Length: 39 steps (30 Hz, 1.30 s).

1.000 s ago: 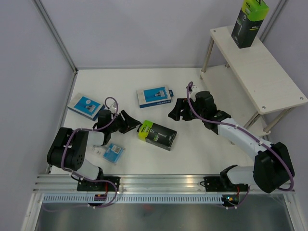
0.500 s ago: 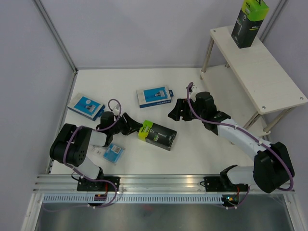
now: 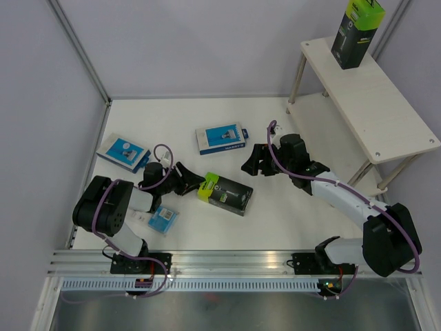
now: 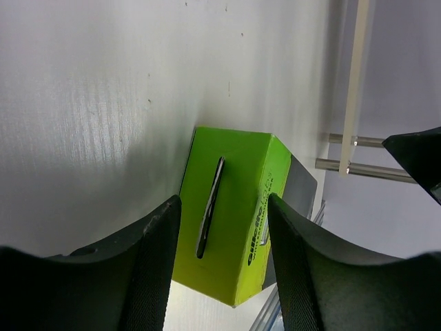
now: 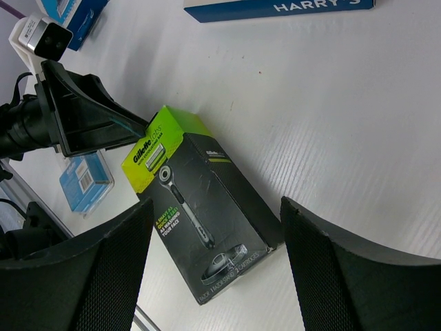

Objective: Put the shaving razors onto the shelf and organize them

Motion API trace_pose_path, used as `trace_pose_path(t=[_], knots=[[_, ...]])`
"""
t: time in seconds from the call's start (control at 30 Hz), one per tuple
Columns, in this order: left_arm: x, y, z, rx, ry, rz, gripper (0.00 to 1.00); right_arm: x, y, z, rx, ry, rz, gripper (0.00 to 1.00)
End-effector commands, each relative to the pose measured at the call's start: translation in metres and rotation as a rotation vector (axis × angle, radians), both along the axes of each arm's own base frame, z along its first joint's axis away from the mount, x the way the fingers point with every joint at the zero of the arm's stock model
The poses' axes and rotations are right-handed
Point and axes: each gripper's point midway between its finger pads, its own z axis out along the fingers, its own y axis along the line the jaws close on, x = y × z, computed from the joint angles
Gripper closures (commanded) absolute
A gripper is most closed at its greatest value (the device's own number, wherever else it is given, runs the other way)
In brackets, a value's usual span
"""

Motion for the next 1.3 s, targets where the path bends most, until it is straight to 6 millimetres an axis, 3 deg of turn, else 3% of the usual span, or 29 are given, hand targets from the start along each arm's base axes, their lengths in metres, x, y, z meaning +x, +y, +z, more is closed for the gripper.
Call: trace_pose_path(t=[0.0, 0.33, 0.63, 0.9, 1.1, 1.27], knots=[[0.005, -0.005, 0.015, -0.039, -0.044, -0.009, 0.4, 0.002, 0.002, 0.015, 0.033, -0.048, 0.001, 0.2], [0.016, 0.0, 0.022, -0.028, -0.052, 0.03, 0.42, 0.001, 0.002, 0.009, 0.029, -0.026, -0.005, 0.2], [0.014, 0.008, 0.012, -0.048, 0.018, 0.124, 0.5, 0.0, 0.004, 0.009, 0.036, -0.02, 0.0, 0.2], [0.01, 0.006, -0.002, -0.055, 0.05, 0.107, 0.59, 0.001, 0.005, 0.008, 0.042, -0.01, -0.002, 0.21], [0.003, 0.004, -0.007, -0.047, 0.036, 0.072, 0.6, 0.003, 0.006, 0.006, 0.042, -0.006, -0.001, 0.21], [0.001, -0.001, -0.001, -0.079, -0.002, 0.04, 0.65, 0.003, 0.01, 0.001, 0.043, 0.012, 0.003, 0.21]])
